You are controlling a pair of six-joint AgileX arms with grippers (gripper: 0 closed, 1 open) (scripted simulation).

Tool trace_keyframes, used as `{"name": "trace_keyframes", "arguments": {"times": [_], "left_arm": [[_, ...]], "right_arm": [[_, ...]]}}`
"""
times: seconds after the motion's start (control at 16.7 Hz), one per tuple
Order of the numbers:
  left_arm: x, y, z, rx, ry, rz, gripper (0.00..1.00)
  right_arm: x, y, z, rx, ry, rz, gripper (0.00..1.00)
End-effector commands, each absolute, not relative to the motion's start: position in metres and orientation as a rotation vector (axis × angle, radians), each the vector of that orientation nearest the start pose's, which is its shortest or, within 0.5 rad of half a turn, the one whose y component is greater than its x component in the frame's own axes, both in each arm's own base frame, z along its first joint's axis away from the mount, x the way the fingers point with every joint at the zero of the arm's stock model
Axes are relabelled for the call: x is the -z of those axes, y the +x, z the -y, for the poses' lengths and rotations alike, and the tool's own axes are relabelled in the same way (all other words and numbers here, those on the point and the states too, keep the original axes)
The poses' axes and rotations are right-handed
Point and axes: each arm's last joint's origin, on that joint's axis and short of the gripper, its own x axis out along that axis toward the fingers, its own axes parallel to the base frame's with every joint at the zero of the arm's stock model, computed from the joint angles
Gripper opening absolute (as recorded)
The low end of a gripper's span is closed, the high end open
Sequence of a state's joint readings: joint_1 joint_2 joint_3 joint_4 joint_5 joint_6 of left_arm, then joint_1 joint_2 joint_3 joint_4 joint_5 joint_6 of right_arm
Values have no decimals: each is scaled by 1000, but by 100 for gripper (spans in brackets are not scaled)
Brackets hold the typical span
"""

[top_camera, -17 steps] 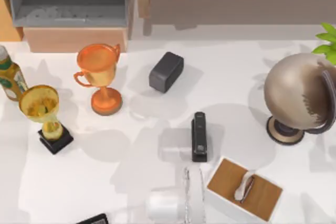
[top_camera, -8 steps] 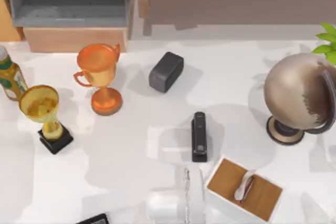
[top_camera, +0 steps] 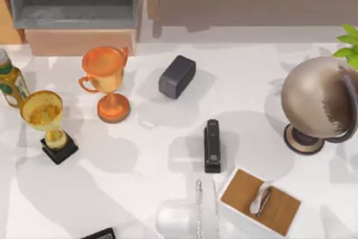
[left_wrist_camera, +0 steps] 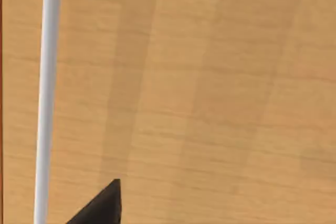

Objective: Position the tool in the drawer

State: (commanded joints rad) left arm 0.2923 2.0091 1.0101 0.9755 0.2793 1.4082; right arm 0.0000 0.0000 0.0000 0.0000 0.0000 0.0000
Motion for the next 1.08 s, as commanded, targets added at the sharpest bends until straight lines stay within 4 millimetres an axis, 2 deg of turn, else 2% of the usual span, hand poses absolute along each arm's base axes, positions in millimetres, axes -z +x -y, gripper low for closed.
{"name": "trace_keyframes", "arguments": {"times": [0.18,0.36,0.6,1.08], "left_arm": [[-123,409,-134,25,1458,-58,100],[-99,410,-154,36,1520,-38,100],[-95,408,-170,18,1568,10,100],[-95,411,-170,17,1570,15,100]], "right_arm": [[-160,106,1,0,0,0,100],[-160,106,1,0,0,0,100],[-160,106,1,0,0,0,100],[-160,106,1,0,0,0,100]]}}
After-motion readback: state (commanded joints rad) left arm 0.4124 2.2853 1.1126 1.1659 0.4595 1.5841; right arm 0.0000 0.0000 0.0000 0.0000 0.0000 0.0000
